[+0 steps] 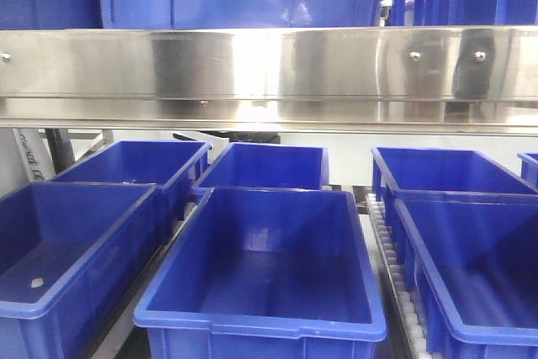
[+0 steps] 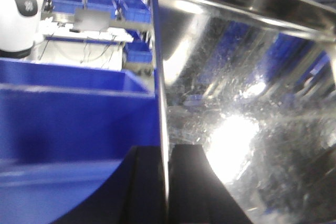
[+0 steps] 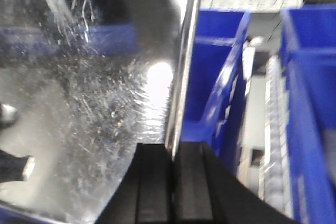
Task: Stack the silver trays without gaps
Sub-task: 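Lower the held tray onto the stacked silver trays on the shelf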
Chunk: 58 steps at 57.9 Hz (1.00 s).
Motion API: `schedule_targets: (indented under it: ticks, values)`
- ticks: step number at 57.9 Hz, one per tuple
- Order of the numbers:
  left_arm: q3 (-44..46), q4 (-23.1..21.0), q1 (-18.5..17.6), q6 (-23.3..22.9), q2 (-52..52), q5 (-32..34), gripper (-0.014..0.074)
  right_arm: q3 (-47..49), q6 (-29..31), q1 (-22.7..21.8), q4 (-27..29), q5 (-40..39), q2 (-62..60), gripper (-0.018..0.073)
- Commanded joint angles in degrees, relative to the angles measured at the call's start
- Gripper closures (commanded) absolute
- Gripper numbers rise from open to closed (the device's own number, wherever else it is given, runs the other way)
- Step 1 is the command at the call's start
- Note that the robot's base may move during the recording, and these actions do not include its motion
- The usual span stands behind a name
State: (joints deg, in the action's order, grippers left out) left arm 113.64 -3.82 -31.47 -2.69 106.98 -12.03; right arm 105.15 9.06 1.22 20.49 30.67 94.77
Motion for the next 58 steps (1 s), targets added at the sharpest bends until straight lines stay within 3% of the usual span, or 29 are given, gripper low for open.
schedule_targets:
  ticks: [1,13,25,34,58]
  values:
    - [0.67,3.47,-0.22,0.08,-1.06,-3.78,0.0616,0.59,0.97,0.28,3.49,2.08,-0.44,0.0638]
    - [0.67,11.37,-0.12,0.08,-0.32,-18.90,0.0616,0.59,0.97,3.43,3.60,8.86,1.96,0.0638]
    - [0.67,14.74,-0.12,0.08,2.52,-28.79,0.0616,0.59,0.97,8.69,3.60,12.69,6.97,0.0638]
    - [0.46,15.40,-0.12,0.08,4.54,-31.75,0.0616,0.59,0.97,10.79,3.60,13.77,10.91,0.0638]
    - [0.08,15.77,-0.12,0.08,9.23,-34.12,0.0616,0.59,0.38,11.03,3.60,17.42,16.66,0.0638]
